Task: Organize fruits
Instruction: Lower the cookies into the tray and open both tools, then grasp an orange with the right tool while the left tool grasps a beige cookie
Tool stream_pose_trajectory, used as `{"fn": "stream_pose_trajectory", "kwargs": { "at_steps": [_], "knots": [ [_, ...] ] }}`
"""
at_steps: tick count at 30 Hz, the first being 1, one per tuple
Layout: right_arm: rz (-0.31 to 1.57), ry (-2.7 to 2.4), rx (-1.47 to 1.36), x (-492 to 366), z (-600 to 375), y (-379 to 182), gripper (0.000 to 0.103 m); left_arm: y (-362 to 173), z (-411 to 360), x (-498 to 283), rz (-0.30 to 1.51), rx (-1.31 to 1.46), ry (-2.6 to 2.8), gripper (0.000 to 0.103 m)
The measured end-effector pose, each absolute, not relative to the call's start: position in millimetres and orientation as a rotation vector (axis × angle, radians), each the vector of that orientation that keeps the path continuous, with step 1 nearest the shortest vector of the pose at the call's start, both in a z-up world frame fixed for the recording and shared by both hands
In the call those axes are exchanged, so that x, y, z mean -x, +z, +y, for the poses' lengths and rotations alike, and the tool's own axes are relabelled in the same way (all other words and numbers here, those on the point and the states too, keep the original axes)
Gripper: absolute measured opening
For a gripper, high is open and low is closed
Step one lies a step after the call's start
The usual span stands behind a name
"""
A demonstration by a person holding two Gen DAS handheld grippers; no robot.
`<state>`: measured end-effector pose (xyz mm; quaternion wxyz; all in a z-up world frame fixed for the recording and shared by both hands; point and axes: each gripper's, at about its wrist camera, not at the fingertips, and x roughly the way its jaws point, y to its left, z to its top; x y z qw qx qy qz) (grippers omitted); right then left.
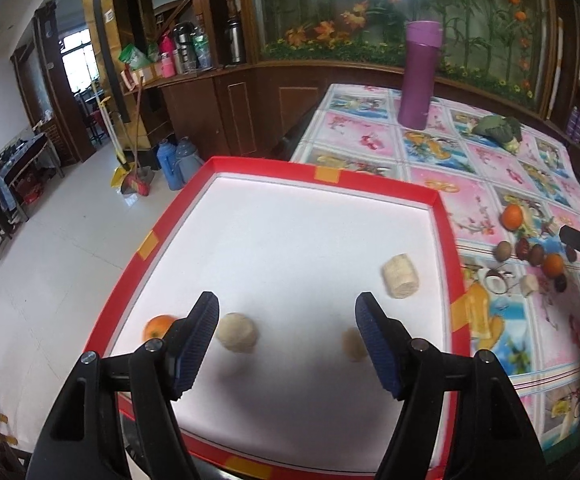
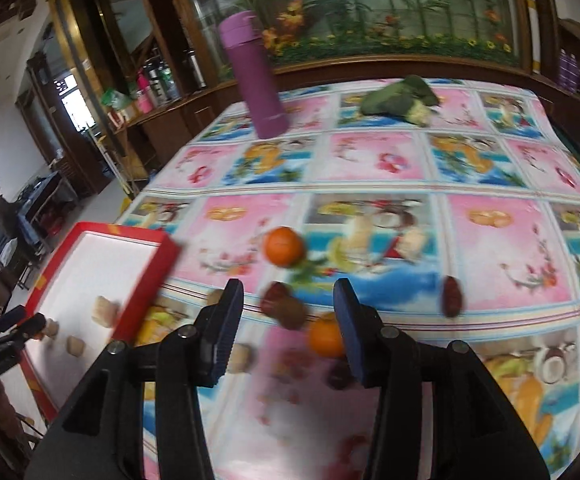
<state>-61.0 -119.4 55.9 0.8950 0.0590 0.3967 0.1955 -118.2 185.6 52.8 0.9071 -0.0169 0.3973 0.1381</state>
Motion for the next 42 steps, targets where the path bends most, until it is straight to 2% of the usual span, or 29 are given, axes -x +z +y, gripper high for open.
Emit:
{"fn": "stream_pose_trajectory", "kwargs": {
  "at_steps": [5, 14, 17, 18, 25, 37, 42],
  "knots": [
    [0.869, 0.427, -0.066, 54.3, -138.0, 40.6, 0.049, 60.1, 155.3, 113.2, 0.808, 0.003, 0.203, 0.071],
    [0.868, 0.492, 0.068, 55.6, -109.7, 23.2, 0.048, 63.7, 101.0, 103.0, 0.818, -0.060, 0.065, 0.071],
    [0.867, 0.493, 0.067, 54.5, -112.3, 22.5, 0.040, 60.3, 86.3, 97.7, 0.835, -0.066, 0.026, 0.071],
    [0.868, 0.488, 0.071, 53.8, -113.8, 22.5, 0.034, 59.5, 80.9, 96.5, 0.838, -0.070, 0.018, 0.071],
    [0.881, 0.450, 0.098, 53.3, -121.7, 24.1, 0.033, 49.1, 52.2, 80.9, 0.877, -0.101, -0.029, 0.071],
    [0.919, 0.297, -0.147, 37.6, -205.3, 32.8, 0.032, 21.7, 14.9, 55.6, 0.960, -0.120, -0.127, 0.071],
    [0.948, 0.253, -0.161, 39.8, -223.7, 27.7, 0.032, 15.3, 8.4, 47.1, 0.967, -0.127, -0.158, 0.070]
  ]
}}
